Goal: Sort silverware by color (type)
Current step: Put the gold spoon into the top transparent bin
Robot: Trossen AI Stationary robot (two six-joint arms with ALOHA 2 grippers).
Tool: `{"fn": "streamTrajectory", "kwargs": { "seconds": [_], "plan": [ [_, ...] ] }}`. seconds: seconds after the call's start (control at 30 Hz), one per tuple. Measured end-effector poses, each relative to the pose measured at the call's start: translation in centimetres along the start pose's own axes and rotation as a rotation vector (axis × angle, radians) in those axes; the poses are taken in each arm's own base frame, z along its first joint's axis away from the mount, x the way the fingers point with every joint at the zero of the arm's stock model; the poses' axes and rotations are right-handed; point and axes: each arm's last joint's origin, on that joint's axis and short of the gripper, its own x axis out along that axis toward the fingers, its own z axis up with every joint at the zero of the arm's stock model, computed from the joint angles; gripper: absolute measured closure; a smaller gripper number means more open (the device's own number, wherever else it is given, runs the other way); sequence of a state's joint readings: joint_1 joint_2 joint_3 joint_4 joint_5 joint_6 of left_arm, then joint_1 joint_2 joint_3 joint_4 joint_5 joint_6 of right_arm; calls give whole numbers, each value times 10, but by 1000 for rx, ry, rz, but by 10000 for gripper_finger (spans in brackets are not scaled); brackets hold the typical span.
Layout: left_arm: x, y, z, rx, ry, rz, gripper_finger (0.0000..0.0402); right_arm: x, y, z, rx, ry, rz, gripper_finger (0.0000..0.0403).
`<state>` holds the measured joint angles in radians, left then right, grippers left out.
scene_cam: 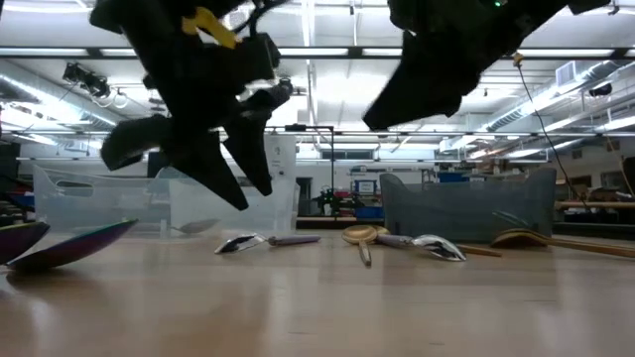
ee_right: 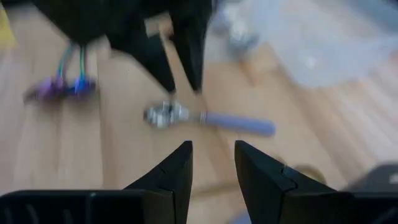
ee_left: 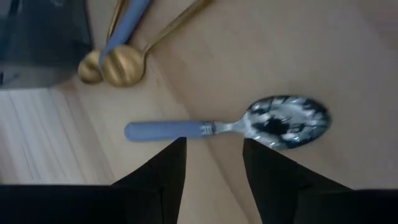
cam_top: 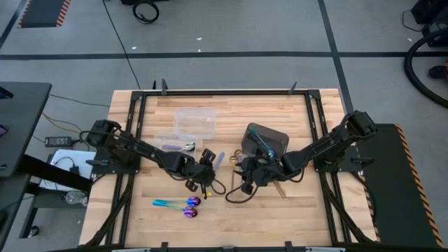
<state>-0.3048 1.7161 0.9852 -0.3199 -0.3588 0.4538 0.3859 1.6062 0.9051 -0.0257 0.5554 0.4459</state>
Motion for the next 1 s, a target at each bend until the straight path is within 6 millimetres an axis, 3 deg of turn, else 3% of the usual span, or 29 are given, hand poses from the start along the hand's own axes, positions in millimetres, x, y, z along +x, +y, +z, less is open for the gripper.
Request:
{"fn": "streamTrajectory", "kwargs": {
  "seconds": [0.27,0.57,0.73,1.0],
  "plan": [
    [-21,-29,17,-113,-127,14,288,-6,2,16,-90,222,65,276],
    [-63,-17,27,-292,-306,35,324,-9,2,20,-179,369,190,276],
    [-65,-21,29,-393,-320,13,335,-10,0,10,-204,495,250,265],
    [-58,-15,25,-517,-298,20,335,-14,-3,-6,-216,637,275,211]
  ]
}}
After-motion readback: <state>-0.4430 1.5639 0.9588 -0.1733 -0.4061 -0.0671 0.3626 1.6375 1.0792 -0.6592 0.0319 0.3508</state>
